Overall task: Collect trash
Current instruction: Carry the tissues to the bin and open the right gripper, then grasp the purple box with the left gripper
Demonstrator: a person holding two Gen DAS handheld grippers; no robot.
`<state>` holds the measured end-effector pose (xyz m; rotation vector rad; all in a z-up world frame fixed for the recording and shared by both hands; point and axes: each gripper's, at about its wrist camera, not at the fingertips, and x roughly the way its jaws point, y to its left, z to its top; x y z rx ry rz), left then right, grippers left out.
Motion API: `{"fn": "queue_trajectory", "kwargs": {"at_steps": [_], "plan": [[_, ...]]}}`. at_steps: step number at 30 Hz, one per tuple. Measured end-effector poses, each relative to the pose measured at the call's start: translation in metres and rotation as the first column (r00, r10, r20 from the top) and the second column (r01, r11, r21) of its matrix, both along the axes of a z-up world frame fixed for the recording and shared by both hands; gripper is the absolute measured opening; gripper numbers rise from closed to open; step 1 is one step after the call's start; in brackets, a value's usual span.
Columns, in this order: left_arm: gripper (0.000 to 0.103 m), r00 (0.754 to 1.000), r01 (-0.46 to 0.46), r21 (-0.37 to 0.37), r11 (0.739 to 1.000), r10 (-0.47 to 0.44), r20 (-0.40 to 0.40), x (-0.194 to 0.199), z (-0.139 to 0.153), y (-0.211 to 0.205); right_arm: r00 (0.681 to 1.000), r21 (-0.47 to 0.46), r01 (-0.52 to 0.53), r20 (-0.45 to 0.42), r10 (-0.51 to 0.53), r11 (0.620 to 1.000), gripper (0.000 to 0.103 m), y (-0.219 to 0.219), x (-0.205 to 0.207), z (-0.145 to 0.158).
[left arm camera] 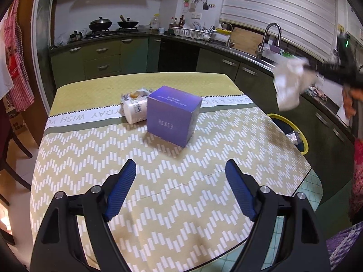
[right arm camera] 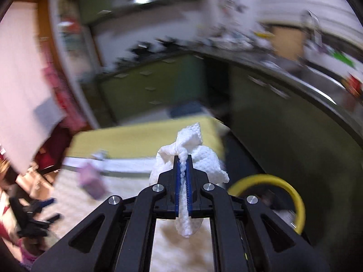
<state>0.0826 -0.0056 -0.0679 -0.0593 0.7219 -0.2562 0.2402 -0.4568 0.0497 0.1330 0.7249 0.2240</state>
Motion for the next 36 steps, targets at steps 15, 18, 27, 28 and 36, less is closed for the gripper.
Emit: {"fn": "queue_trajectory", "kwargs": {"at_steps": [15, 18, 27, 28, 36], "plan": [[0.082, 0.998, 0.070, 0.051, 0.996, -0.070, 0.005, 0.016, 0.004, -0.024, 0.919, -0.054, 0.346, -0.183, -0.350, 0.937, 0.070, -0.144, 0.019, -0.112], [0.082, 0.996, 0.092, 0.061, 0.994, -0.093, 0.004, 0.024, 0.004, -0.022, 0.931, -0.040, 0.319, -0.175, -0.321, 0.947, 0.071, -0.131, 0.009, -0.108], [0.084, 0.982, 0.187, 0.085, 0.979, -0.189, 0.016, 0.071, 0.010, -0.009, 0.968, 0.029, 0.203, -0.158, -0.196, 0.979, 0.072, -0.060, -0.009, -0.099], [0.085, 0.979, 0.199, 0.085, 0.976, -0.202, 0.018, 0.075, 0.010, -0.008, 0.970, 0.033, 0.194, -0.158, -0.187, 0.980, 0.072, -0.055, -0.010, -0.099], [0.087, 0.967, 0.254, 0.094, 0.963, -0.255, -0.005, 0.116, 0.000, -0.007, 0.974, 0.059, 0.147, -0.182, -0.134, 0.987, 0.072, -0.025, -0.005, -0.108]]}}
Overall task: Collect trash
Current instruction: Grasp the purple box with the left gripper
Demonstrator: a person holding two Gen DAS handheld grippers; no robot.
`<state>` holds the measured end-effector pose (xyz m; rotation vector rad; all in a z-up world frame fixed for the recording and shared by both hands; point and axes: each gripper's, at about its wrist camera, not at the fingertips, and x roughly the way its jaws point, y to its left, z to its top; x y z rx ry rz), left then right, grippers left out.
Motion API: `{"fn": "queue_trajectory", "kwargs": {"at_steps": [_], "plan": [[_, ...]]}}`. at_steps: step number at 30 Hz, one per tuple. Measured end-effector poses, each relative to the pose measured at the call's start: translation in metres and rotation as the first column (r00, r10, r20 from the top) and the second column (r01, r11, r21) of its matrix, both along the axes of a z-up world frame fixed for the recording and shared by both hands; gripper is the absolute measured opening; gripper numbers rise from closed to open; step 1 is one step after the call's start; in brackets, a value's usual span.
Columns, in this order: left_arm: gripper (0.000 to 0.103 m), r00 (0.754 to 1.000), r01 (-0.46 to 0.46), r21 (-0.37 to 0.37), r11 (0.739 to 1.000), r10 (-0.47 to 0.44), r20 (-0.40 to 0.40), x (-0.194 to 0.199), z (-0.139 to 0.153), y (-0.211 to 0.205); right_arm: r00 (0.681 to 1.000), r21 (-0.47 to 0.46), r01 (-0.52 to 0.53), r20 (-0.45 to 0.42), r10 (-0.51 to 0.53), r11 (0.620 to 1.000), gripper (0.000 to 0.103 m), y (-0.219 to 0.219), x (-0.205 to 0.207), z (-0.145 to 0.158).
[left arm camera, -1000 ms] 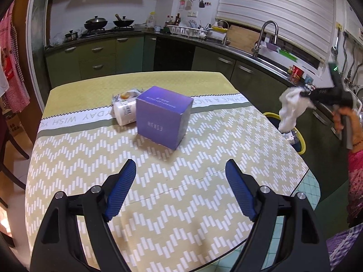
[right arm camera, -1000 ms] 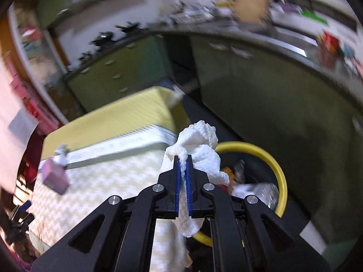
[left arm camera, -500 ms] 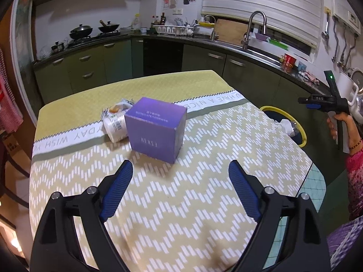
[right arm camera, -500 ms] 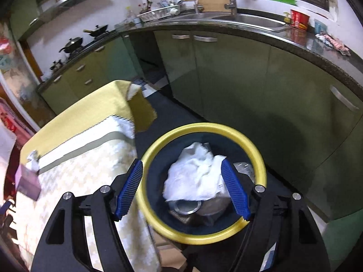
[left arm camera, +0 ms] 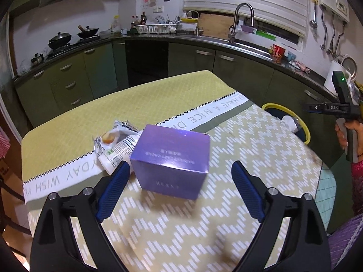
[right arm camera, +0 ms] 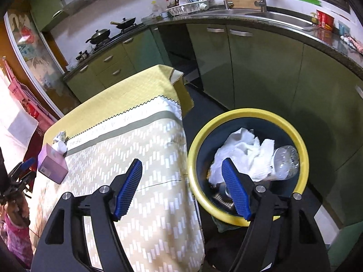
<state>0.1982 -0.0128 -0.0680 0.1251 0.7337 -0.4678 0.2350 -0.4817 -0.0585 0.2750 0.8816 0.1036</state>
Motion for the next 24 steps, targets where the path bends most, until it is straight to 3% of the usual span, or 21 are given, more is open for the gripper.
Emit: {"fn": "queue_trajectory", "kwargs": {"at_steps": [20, 22, 23, 24], "plan": [[0.088, 0.998, 0.056, 0.045, 0.997, -0.056, -0.010, 0.025, -0.024, -0.012, 0.999, 0.024, -0.010, -0.045, 0.011, 1.000, 0.072, 0.002, 0.011, -0.019], [0.083, 0.998, 0.055, 0.054, 0.997, -0.055, -0.003, 0.025, -0.025, -0.014, 0.999, 0.025, -0.007, -0.046, 0.008, 1.000, 0.072, 0.001, 0.010, -0.020], [0.074, 0.999, 0.053, 0.058, 0.997, -0.052, -0.005, 0.025, -0.026, -0.015, 0.999, 0.026, -0.006, -0.047, 0.007, 1.000, 0.072, 0.001, 0.010, -0.020], [0.074, 0.999, 0.052, 0.054, 0.997, -0.051, -0.011, 0.025, -0.026, -0.015, 0.999, 0.027, -0.006, -0.046, 0.008, 1.000, 0.072, 0.001, 0.010, -0.020]]}}
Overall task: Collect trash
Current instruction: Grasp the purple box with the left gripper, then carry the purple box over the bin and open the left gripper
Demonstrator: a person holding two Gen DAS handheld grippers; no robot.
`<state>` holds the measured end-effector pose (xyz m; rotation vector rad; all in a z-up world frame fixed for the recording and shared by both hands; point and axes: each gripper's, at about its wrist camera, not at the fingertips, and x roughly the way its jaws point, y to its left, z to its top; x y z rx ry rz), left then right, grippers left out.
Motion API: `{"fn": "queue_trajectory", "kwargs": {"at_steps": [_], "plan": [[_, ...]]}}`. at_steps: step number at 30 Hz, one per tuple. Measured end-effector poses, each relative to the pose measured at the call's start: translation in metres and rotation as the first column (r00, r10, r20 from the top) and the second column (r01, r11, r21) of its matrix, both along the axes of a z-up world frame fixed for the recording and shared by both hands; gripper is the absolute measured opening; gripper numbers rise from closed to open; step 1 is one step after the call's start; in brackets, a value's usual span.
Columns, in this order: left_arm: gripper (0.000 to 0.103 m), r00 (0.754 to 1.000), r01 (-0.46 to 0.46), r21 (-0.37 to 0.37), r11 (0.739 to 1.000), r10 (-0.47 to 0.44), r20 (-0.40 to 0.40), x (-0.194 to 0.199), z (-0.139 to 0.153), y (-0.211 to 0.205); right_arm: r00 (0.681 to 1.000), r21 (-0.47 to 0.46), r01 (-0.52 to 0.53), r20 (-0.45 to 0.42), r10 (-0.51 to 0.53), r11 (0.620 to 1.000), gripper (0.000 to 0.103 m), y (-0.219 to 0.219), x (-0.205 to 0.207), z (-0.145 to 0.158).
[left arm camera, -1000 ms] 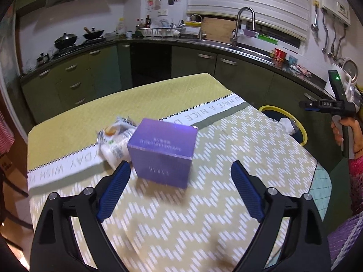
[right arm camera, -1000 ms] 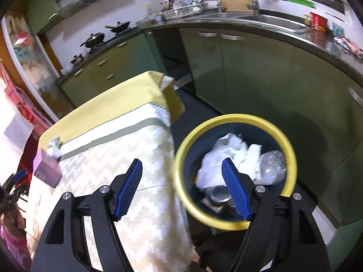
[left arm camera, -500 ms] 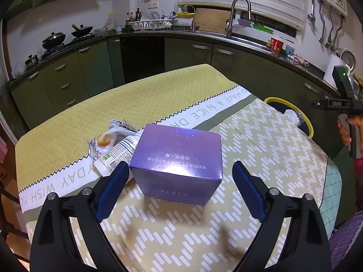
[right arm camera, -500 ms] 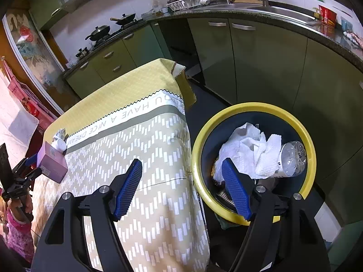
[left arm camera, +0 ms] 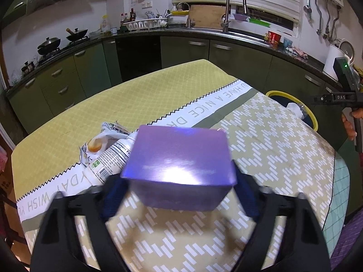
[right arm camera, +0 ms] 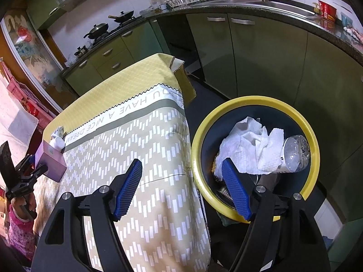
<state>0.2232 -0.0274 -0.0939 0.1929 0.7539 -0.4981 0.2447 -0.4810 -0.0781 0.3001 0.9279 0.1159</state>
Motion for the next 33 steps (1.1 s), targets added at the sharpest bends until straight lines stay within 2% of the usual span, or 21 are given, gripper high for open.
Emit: {"fn": "queue_trajectory", "kwargs": {"at_steps": [7, 13, 19, 22, 28, 33], "plan": [[0.074, 1.000, 0.007, 0.006, 1.000, -0.007, 0.017, -0.017, 0.012, -0.009, 1.000, 0.014, -0.003, 0.020, 0.002, 1.000, 0.072, -0.003, -0.008, 0.004], [0.074, 0.994, 0.088, 0.013, 0.996, -0.089, 0.063, -0.043, 0.043, -0.041, 0.999, 0.032, 0.028, 0.043, -0.029, 0.999, 0.072, -0.019, -0.022, 0.007], [0.074, 0.970, 0.221, 0.000, 0.975, -0.220, 0.104, -0.051, 0.069, -0.103, 0.992, 0.040, 0.116, 0.051, -0.118, 0.992, 0.072, -0.059, -0.050, 0.004], [0.074, 0.949, 0.303, -0.034, 0.952, -0.299, 0.100, -0.044, 0.076, -0.147, 0.983, 0.040, 0.175, 0.052, -0.177, 0.984, 0.072, -0.087, -0.067, 0.002], [0.074, 0.900, 0.433, -0.057, 0.900, -0.427, 0.088, -0.022, 0.073, -0.237, 0.960, 0.059, 0.273, 0.053, -0.276, 0.960, 0.072, -0.136, -0.099, -0.004], [0.074, 0.876, 0.482, -0.073, 0.873, -0.479, 0.059, 0.008, 0.061, -0.309, 0.942, 0.082, 0.332, 0.028, -0.335, 0.940, 0.072, -0.167, -0.117, -0.017]]}}
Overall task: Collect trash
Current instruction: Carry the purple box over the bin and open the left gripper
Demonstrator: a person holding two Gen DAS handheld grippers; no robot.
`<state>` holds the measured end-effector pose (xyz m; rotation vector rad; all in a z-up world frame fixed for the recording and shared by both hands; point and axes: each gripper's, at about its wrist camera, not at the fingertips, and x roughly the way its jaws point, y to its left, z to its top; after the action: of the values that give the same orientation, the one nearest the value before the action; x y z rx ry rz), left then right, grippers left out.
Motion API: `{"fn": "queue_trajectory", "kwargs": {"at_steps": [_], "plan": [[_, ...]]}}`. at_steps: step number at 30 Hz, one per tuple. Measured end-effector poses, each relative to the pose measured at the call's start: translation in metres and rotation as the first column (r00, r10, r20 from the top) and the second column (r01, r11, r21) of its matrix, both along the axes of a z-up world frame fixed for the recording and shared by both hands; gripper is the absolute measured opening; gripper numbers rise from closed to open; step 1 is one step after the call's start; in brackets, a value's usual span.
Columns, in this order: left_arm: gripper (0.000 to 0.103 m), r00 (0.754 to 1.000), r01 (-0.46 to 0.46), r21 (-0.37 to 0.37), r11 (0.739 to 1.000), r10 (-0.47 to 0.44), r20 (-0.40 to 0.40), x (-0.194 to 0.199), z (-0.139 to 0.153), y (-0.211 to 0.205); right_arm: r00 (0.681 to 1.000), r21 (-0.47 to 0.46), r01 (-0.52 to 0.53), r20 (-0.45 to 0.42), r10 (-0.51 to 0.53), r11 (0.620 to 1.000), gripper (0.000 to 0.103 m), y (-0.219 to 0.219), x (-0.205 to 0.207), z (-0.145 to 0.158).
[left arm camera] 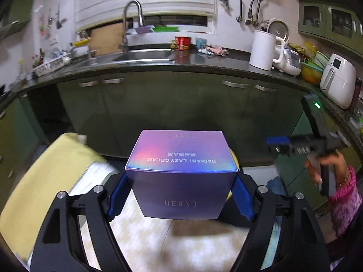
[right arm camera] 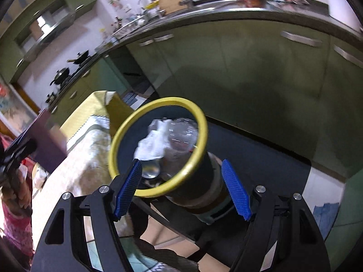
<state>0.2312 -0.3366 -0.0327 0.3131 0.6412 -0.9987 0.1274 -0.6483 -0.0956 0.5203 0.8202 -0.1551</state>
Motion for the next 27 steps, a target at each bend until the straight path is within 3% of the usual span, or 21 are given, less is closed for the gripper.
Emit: {"fn": "queue_trajectory", "kwargs": {"at_steps": [6, 11, 18, 27], "plan": [[0.075, 0.997, 0.020, 0.006, 1.000, -0.019, -0.074, 0.035, -0.031, -0.068, 0.999, 0.033, 0.050, -0.022, -0.050, 0.998, 0.072, -0.024, -0.013, -0.016], [0.078, 0.996, -0.030, 0.001, 1.000, 0.030, -0.086, 0.045, -0.034, -0.070, 0.998, 0.047, 0.054, -0.026, -0.053, 0.997, 0.073, -0.028, -0.016, -0.022], [0.086, 0.996, -0.091, -0.054, 0.994, 0.090, -0.010, 0.005, -0.006, 0.007, 1.000, 0.062, 0.023, -0.022, -0.022, 0.998, 0.073, -0.017, -0.006, -0.026], [0.088, 0.976, -0.204, -0.078, 0.976, 0.209, 0.064, -0.062, 0.000, 0.115, 0.999, 0.025, -0.053, -0.012, 0.053, 0.998, 0.073, 0.025, 0.011, -0.006]]}}
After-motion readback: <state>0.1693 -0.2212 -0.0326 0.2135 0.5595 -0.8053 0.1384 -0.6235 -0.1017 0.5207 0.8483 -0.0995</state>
